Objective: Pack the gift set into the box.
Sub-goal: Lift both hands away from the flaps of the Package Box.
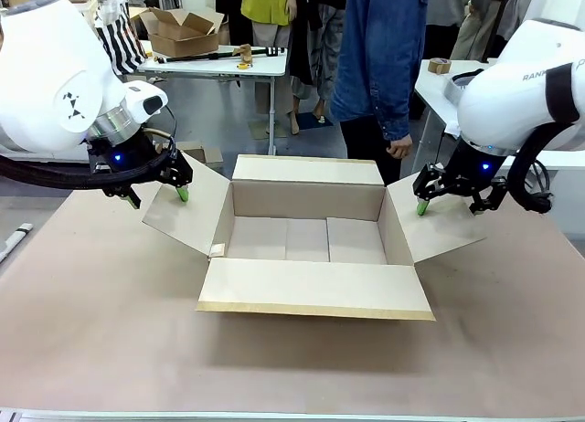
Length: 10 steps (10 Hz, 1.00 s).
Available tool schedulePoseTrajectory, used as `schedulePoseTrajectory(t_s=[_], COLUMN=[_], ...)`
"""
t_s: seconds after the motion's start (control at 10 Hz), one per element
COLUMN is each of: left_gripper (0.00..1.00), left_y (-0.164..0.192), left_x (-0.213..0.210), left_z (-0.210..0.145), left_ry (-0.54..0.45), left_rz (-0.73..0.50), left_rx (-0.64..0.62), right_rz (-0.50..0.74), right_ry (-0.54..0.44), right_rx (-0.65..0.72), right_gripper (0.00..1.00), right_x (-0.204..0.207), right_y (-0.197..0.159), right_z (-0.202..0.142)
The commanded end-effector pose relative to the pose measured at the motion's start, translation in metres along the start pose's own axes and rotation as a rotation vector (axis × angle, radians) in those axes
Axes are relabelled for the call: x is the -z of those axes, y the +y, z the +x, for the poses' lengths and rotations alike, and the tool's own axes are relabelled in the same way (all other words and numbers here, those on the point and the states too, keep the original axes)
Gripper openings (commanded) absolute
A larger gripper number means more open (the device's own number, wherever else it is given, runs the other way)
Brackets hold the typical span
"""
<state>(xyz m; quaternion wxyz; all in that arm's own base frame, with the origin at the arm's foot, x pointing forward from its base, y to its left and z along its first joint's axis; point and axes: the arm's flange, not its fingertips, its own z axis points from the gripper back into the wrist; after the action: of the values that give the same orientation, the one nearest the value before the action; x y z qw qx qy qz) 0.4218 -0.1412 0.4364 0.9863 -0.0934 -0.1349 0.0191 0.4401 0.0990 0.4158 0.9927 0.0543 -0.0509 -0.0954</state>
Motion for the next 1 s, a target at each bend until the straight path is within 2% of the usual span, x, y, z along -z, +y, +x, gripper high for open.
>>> schedulePoseTrajectory(t_s=[0.0,0.9], left_gripper=[1.00,1.00], left_y=[-0.0005,-0.0005], left_x=[-0.0018,-0.0018], left_z=[0.0001,0.0001], left_ry=[0.001,0.001], left_rz=[0.018,0.018], left_rx=[-0.011,-0.011], right_rz=[-0.026,-0.026], right_ry=[-0.004,-0.004], right_rx=[0.012,0.012], right_gripper=[1.00,1.00], right_x=[-0.0052,-0.0052], right_y=[0.0011,0.0011], right_z=[0.0017,0.0017])
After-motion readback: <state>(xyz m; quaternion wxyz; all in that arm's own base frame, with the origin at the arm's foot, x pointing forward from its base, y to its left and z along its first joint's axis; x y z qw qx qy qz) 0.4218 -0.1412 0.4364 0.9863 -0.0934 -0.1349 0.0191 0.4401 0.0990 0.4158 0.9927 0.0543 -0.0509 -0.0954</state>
